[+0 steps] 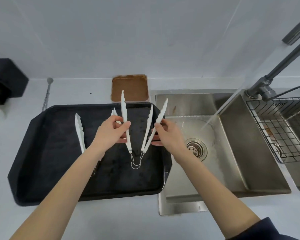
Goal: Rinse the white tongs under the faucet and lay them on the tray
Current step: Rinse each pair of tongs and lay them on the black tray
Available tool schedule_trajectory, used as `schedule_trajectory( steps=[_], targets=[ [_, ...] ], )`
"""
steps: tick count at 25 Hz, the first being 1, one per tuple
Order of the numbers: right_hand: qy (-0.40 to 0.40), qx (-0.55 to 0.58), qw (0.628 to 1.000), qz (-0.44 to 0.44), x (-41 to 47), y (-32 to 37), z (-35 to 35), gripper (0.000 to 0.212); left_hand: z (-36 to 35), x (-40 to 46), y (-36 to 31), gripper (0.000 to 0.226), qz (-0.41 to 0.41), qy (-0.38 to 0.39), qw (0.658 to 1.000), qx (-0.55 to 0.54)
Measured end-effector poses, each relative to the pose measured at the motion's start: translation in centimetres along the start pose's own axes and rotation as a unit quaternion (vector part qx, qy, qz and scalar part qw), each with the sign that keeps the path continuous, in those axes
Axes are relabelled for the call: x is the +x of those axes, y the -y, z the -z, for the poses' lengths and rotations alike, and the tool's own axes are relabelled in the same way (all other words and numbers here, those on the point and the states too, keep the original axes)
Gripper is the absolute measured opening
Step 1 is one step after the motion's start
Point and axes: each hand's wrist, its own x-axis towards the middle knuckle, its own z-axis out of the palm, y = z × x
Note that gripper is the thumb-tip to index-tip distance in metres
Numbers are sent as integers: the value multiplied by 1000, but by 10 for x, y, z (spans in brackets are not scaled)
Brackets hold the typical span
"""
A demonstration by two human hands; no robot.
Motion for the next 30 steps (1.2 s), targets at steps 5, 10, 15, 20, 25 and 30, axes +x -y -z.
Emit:
schedule_trajectory(
  steps=[5, 10, 15, 20, 25, 30],
  targets=[
    [37, -26, 999, 25, -4, 11, -47, 35, 44, 2, 24, 33, 14, -37, 999, -8],
    [78, -54, 995, 36, -8, 17, -94, 49, 84, 6, 50, 28, 24, -79, 996, -16],
    [145, -91, 983, 61, -12, 23, -134, 46, 118, 11, 70, 27, 40, -123, 992, 4],
    [185, -140, 968, 95, -7, 20, -177, 44, 149, 13, 88, 31, 51, -156, 986, 36],
    [243, -158, 952, 101, -5, 14, -208, 49, 175, 11, 106, 14, 67, -186, 975, 100],
    [274, -213, 932, 107, -1, 13, -228, 48, 183, 11, 118, 21, 88, -197, 967, 132]
  ],
)
